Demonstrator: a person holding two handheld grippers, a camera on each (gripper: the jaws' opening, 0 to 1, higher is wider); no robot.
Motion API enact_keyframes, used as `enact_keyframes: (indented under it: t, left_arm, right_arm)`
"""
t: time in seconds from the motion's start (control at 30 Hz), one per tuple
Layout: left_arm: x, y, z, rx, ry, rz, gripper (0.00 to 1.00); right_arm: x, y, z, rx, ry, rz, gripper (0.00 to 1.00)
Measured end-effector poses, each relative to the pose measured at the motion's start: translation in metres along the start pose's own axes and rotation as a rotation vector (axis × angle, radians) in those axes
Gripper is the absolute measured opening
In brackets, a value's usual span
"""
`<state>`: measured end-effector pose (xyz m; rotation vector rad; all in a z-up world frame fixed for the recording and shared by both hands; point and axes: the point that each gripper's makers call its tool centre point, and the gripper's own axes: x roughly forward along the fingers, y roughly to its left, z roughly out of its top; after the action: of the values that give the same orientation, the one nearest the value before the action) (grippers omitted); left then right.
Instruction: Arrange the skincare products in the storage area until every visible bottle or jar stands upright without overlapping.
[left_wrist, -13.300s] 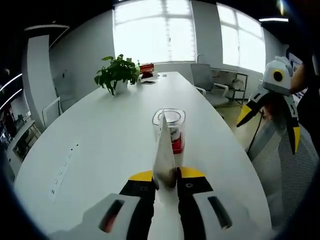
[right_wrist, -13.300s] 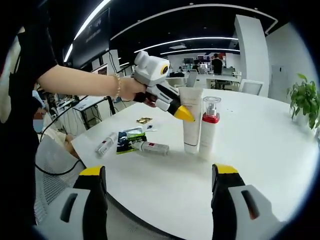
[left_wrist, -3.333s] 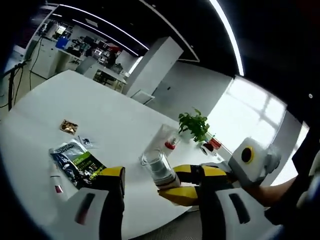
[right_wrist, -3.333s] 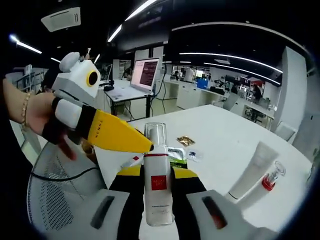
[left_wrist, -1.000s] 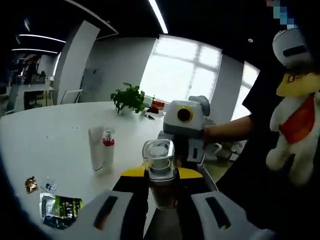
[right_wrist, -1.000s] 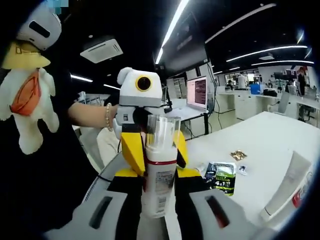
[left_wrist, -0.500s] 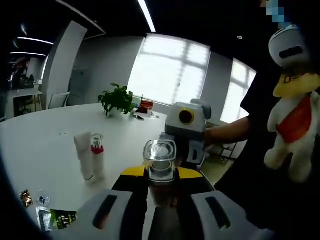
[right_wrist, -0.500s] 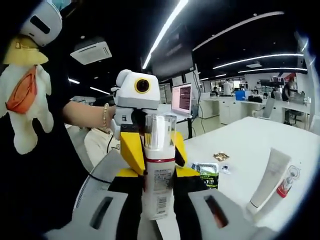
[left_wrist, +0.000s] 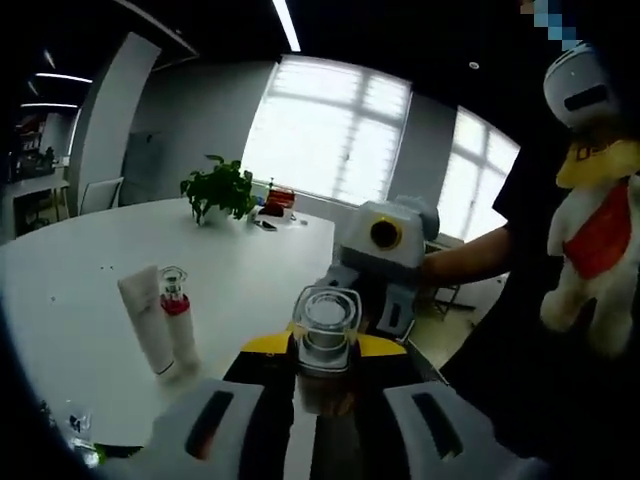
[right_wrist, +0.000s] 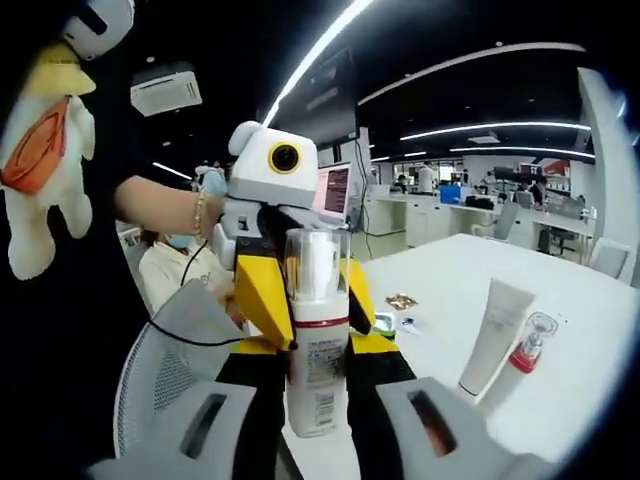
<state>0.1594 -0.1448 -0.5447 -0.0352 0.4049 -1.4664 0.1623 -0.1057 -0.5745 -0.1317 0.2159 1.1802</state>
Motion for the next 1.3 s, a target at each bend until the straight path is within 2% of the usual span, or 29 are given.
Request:
enact_keyframes:
  t: [0.13,0.23,0.4,0.43,0.53,0.6,0.83,1.07,1.3]
  left_arm:
    - [0.015,0.008,-0.007,0.025,0.048,0.007,0.15]
    - [0.029,0.015,-0.017,0.062,0.108,0.027,0.16]
    - [0.047,0.028,-0.032,0.117,0.174,0.033,0.15]
    - [0.051,0.025,-0.032,0.125,0.182,0.031,0.15]
    - [0.058,0.028,-0.037,0.136,0.201,0.024,0.15]
    - [0.057,0.041,-0.042,0.144,0.213,0.021,0.15]
    - [0.066,0.062,-0.064,0.178,0.252,0.037,0.15]
    - [0.072,0.080,-0.082,0.181,0.258,0.039,0.15]
    - [0.079,0.089,-0.096,0.165,0.274,0.045,0.15]
  right_arm:
    - [-0.004,-0.011,-0.013,-0.008,0.009,-0.044,0.23]
    - [-0.006,-0.023,-0.029,-0.032,0.059,-0.094,0.23]
    - [-0.007,-0.036,-0.050,-0.037,0.118,-0.137,0.24]
    - [-0.007,-0.038,-0.053,-0.037,0.125,-0.141,0.24]
    - [-0.007,-0.045,-0.066,-0.029,0.146,-0.154,0.24]
    - [-0.007,-0.049,-0.073,-0.031,0.160,-0.164,0.25]
    - [-0.001,-0.065,-0.095,-0.034,0.185,-0.221,0.25]
    - [0.004,-0.077,-0.117,-0.011,0.198,-0.260,0.25]
    - [0.008,-0.084,-0.136,0.016,0.214,-0.267,0.24]
